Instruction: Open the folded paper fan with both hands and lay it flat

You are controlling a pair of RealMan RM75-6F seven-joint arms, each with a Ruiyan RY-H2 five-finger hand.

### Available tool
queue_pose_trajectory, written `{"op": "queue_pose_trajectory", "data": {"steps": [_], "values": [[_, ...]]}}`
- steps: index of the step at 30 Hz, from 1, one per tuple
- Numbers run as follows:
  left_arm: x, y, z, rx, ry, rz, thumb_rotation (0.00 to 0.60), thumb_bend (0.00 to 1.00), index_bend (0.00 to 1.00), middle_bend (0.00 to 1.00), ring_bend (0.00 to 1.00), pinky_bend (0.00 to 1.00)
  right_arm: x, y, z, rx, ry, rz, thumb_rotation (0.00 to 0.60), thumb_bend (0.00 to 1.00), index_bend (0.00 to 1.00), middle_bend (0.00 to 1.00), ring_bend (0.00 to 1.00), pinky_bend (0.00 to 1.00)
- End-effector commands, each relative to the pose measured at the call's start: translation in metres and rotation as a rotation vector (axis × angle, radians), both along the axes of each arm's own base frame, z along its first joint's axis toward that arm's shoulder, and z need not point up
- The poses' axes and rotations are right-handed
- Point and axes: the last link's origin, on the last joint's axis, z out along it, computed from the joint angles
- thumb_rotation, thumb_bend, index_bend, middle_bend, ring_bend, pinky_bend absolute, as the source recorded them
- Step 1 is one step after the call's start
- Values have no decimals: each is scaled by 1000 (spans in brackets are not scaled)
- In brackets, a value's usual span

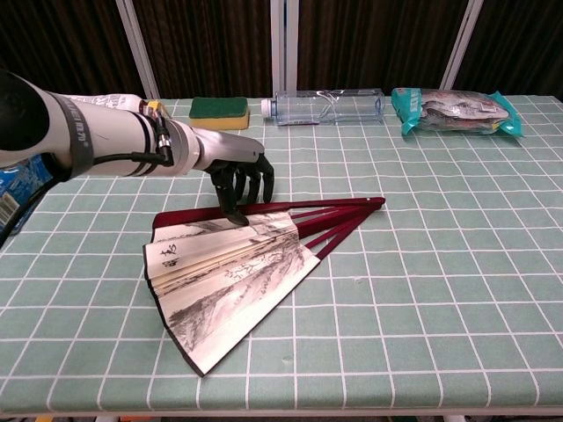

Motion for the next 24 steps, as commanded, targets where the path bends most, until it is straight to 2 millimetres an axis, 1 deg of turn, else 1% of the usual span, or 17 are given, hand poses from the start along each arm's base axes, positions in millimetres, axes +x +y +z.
{"op": "queue_pose_trajectory", "data": {"steps": [1, 4, 10, 13, 20, 24], "values": [[2, -2, -1, 3, -2, -9, 600, 259, 367, 457, 420, 362, -1, 0, 0, 0, -1, -5, 600, 72, 0, 49, 0, 0], [4, -4, -4, -3, 1, -16, 600, 262, 368, 484, 429, 372, -2, 0, 0, -2, -1, -10, 600, 73, 0, 49, 0, 0], [3, -6, -9, 0, 20, -37, 600, 269, 377, 488, 429, 376, -4, 1, 0, -4, -4, -17, 599, 73, 0, 50, 0, 0], [3, -8, -10, 7, 17, -45, 600, 289, 400, 509, 448, 389, -5, 1, 0, -4, -7, -21, 599, 73, 0, 50, 0, 0], [2, -10, -12, 14, 6, -62, 600, 344, 512, 611, 548, 509, -5, 3, 2, -9, -12, -21, 600, 72, 0, 50, 0, 0], [2, -11, -7, 30, -39, -52, 600, 357, 590, 683, 632, 602, -4, 2, 3, -13, -22, -17, 600, 72, 0, 51, 0, 0]]}}
